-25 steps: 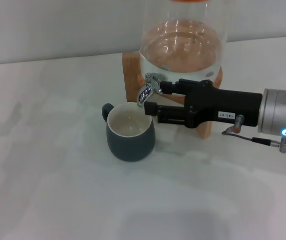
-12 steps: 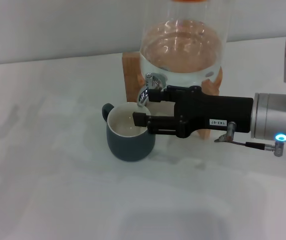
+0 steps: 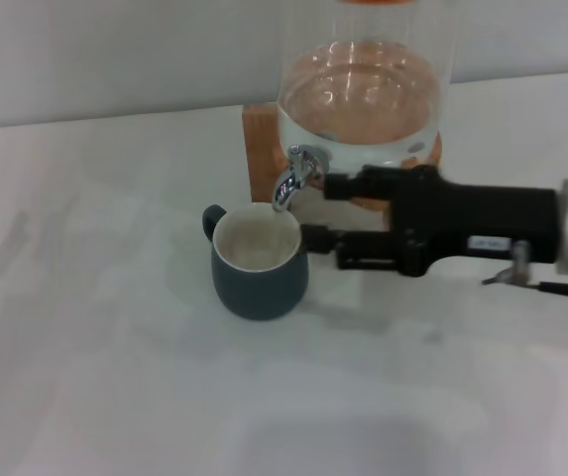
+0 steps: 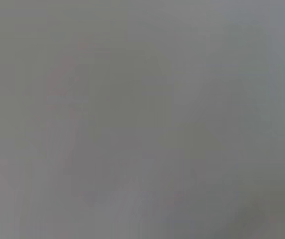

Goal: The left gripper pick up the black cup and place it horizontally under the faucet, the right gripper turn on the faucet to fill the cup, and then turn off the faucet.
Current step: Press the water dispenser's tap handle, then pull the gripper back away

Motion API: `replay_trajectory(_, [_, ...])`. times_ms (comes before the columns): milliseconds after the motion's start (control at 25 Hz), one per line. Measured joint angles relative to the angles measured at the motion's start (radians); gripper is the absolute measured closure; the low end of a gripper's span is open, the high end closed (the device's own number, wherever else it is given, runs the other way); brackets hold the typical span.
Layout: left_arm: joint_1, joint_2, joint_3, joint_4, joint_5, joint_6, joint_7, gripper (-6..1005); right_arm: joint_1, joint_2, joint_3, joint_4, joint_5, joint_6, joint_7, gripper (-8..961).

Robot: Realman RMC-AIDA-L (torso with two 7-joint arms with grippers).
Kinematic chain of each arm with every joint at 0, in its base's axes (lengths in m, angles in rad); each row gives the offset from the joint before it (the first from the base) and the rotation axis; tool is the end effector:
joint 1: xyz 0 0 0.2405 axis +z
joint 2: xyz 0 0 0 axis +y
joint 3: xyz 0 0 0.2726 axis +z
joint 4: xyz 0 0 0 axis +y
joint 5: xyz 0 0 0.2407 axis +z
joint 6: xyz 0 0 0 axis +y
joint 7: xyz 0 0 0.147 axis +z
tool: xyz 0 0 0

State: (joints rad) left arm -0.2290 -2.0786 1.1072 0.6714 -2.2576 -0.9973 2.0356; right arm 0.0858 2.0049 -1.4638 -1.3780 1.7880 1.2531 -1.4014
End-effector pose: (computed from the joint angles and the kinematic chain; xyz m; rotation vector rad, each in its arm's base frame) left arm -0.3562 0.3663 0.0368 -1.7752 -0.7883 -0.9435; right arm 0.1997 0.3183 0.0200 -2.6261 0.5442 0.9322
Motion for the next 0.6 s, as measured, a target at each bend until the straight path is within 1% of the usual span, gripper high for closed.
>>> replay_trajectory(120, [0.002, 0.000, 0.000, 0.005, 0.000, -0.012, 0.000, 117, -0.022, 0.000, 0.058, -0.001, 0.001, 0.030, 0.000, 203])
replay_trajectory(160, [0.003, 0.000, 0.000, 0.006, 0.000, -0.021, 0.000, 117, -0.022, 0.000, 0.058, -0.001, 0.001, 0.030, 0.000, 203])
replay_trajectory(200, [0.003, 0.000, -0.001, 0.006, 0.001, -0.031, -0.002, 117, -0.043, 0.000, 0.100, 0.009, 0.001, 0.037, -0.001, 203])
replay_trajectory(320, [0.007, 0.001, -0.012, 0.007, 0.000, -0.073, -0.006, 121, -0.059, 0.001, 0.128, 0.025, 0.001, 0.032, -0.005, 203])
replay_trajectory(480, [0.015, 0.002, -0.053, 0.008, -0.003, -0.112, -0.008, 124, -0.067, 0.002, 0.124, 0.039, 0.002, 0.016, -0.006, 202])
replay_trajectory(600, [0.016, 0.002, -0.060, 0.008, -0.003, -0.118, -0.017, 123, -0.066, 0.003, 0.099, 0.039, -0.005, -0.014, -0.005, 202])
